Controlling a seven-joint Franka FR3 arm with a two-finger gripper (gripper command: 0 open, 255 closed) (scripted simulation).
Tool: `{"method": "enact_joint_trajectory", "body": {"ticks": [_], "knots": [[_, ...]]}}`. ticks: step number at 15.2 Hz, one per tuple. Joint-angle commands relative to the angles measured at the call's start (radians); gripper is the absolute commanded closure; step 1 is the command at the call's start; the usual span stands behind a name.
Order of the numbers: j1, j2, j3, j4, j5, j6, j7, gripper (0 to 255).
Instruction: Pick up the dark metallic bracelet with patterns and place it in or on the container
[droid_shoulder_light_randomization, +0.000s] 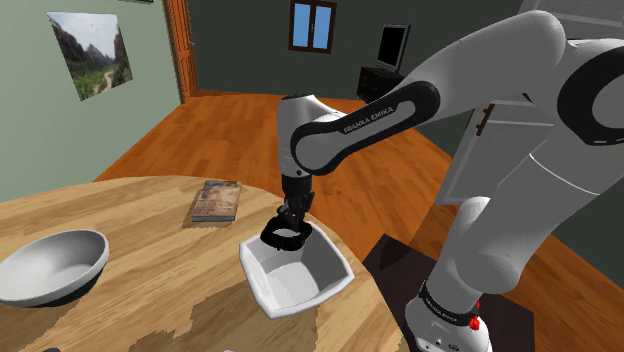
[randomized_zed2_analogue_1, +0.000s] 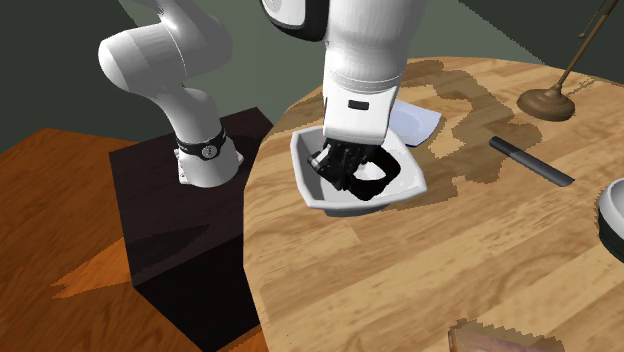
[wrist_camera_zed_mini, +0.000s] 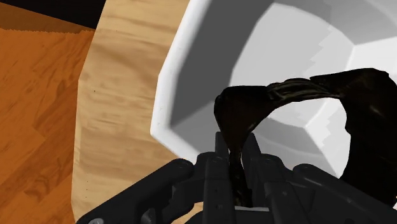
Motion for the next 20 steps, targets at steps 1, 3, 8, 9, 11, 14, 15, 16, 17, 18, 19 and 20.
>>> {"method": "enact_joint_trajectory", "body": {"ticks": [1, 3, 8, 9, 11, 14, 15, 16, 17, 18, 19, 20], "knots": [[0.001, 0.010, 0.002, -0.011, 0.001, 0.022, 0.001, 255], [0.001, 0.010, 0.002, -0.011, 0.001, 0.022, 0.001, 255], [0.001, 0.010, 0.002, -0.011, 0.001, 0.022, 0.001, 255], [0.001, 0.010, 0.002, -0.011, 0.001, 0.022, 0.001, 0], [0.000, 0.010, 0.002, -0.011, 0.001, 0.021, 0.001, 0], [0.001, 0.010, 0.002, -0.011, 0.001, 0.022, 0.001, 0], [-0.001, -0.004, -0.001, 0.011, -0.001, -0.015, 0.001, 0], [-0.002, -0.017, -0.003, 0.035, -0.002, -0.051, 0.000, 0], [-0.003, -0.029, -0.006, 0.059, -0.003, -0.087, 0.000, 0], [-0.004, -0.037, -0.008, 0.079, -0.005, -0.115, 0.000, 0], [-0.004, -0.037, -0.008, 0.079, -0.005, -0.115, 0.000, 0], [-0.004, -0.037, -0.008, 0.079, -0.005, -0.115, 0.000, 0]]}}
